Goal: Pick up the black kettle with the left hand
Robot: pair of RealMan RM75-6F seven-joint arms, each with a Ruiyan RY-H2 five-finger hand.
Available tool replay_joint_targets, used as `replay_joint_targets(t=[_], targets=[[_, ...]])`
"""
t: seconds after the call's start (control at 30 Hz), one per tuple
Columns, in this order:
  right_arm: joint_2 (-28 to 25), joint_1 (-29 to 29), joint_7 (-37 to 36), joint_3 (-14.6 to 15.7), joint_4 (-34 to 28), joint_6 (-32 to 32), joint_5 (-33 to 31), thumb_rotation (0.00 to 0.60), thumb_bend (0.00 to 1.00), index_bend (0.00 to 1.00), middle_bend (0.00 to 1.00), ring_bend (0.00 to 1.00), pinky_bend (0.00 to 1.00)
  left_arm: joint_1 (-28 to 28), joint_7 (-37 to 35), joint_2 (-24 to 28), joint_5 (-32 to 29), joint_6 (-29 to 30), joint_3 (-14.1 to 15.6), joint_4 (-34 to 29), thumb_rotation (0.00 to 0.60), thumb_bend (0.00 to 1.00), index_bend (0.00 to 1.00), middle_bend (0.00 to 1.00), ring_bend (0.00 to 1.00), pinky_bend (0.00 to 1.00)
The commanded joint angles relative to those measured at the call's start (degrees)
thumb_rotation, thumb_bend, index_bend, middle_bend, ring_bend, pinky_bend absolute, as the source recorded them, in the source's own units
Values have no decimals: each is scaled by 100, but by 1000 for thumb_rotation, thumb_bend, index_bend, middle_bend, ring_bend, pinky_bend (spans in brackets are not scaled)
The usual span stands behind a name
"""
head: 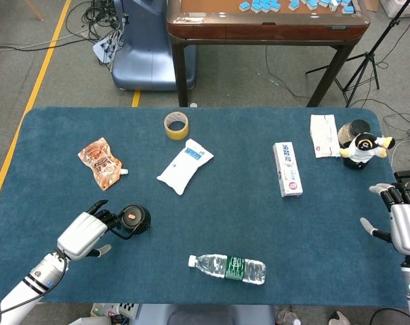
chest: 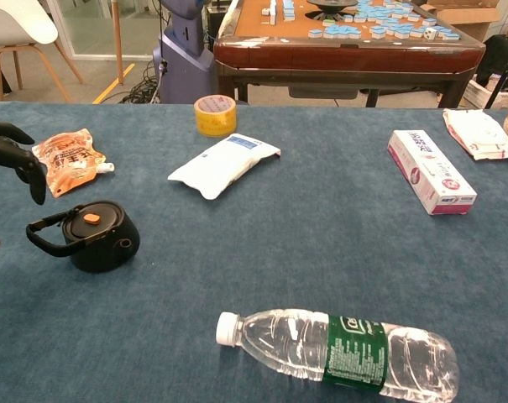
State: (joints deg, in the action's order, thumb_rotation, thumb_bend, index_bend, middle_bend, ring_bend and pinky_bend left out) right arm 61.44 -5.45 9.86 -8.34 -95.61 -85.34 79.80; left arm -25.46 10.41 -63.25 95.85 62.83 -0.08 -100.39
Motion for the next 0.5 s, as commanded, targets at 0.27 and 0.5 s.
replay_joint_targets(t=[0.27,0.5], targets=[[-3,-1,-80,17,83,50,-53,600,185,295,283,176,190,-147,486,-161,-315,-273,0,-173,600,201,401,370,303,60],[28,-3,-188,24,167,85,-84,600,185,295,283,170,135,-229,769,-296,-476,-308,-67,-288,582,201,402,374,304,0]])
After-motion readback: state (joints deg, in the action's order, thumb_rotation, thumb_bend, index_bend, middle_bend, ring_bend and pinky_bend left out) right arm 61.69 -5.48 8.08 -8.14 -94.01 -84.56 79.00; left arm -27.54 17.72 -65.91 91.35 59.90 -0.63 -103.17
